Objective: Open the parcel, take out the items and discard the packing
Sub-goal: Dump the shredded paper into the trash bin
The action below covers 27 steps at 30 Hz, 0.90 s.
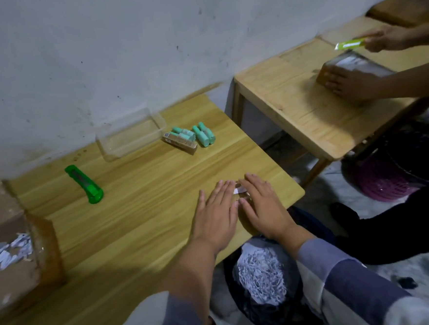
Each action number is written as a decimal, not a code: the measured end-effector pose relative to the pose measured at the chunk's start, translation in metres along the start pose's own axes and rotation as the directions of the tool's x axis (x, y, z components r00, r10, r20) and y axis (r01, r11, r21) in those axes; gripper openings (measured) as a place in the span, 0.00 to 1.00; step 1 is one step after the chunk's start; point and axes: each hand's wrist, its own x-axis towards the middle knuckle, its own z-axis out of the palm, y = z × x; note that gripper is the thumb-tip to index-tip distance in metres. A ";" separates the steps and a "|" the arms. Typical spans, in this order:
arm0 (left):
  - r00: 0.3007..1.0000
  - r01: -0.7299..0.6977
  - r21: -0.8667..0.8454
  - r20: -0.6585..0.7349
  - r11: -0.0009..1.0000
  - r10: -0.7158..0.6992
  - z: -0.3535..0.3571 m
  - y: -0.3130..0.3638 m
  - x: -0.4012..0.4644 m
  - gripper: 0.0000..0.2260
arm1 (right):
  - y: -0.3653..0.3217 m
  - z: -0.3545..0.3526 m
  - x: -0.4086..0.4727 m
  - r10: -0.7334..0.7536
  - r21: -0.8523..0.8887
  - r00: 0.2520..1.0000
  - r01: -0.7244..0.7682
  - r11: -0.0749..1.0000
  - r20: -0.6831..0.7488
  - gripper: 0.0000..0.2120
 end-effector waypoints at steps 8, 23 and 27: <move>0.963 0.261 0.102 -0.096 0.960 -0.252 0.000 -0.037 -0.020 0.30 | -0.031 0.016 0.002 -0.045 -0.160 0.996 0.057 0.986 0.080 0.38; 0.968 0.248 0.166 -0.075 0.954 -0.239 0.004 -0.039 -0.019 0.26 | 0.005 0.006 -0.039 -0.006 -0.231 0.983 -0.037 0.972 -0.184 0.08; 0.967 0.254 0.185 -0.063 0.949 -0.246 0.004 -0.039 -0.019 0.27 | 0.031 -0.009 -0.075 0.237 -0.070 0.926 -0.268 0.961 -0.295 0.04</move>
